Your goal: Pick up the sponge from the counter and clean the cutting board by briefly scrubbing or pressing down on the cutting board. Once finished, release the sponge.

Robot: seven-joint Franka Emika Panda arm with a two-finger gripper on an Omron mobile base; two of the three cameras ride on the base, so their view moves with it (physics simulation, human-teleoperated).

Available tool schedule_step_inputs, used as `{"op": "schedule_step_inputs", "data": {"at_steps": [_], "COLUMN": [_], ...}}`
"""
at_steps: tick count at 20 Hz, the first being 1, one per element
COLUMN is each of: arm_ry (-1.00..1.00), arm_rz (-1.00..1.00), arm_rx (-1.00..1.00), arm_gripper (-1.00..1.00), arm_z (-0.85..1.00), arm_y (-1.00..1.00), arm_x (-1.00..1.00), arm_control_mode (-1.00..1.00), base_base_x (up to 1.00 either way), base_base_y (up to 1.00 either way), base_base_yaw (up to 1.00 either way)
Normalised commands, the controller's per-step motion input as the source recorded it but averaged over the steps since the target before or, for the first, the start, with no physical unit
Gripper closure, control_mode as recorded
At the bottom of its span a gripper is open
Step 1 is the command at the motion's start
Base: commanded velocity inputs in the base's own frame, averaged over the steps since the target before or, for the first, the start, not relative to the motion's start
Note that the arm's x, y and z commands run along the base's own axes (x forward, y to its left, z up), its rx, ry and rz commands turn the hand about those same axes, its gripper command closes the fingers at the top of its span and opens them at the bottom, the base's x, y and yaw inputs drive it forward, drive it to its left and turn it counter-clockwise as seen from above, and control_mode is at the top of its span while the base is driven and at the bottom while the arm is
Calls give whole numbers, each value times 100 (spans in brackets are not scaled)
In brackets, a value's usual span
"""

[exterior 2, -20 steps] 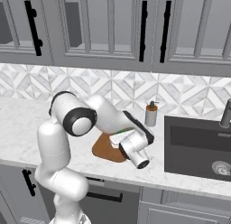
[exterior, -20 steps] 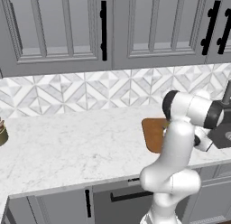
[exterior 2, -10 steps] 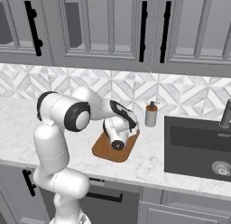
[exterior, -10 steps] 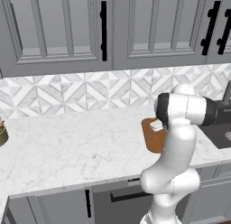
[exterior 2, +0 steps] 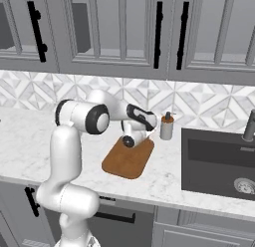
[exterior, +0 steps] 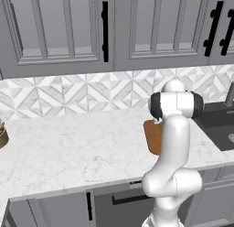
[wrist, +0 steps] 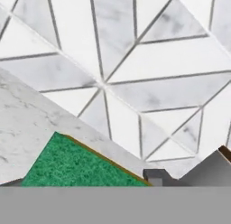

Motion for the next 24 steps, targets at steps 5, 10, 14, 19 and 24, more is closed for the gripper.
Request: {"op": "schedule_step_inputs", "data": {"at_steps": [5, 10, 14, 19, 24], "arm_ry": [1, -2, 22, 60, 33], "arm_rz": [-29, -6, 1, 21, 33], "arm_rx": [-5, 17, 12, 9, 11], "arm_gripper": [100, 100, 100, 100, 100], "arm_z": [-43, 97, 68, 33, -16], "arm_y": [26, 37, 5, 9, 7], "arm_x": [-25, -100, -85, -29, 13], "arm_control_mode": [-100, -100, -100, -100, -100], "base_base_x": [0, 0, 0, 0, 0], "base_base_y": [0, 0, 0, 0, 0], "base_base_yaw": [0, 0, 0, 0, 0]}}
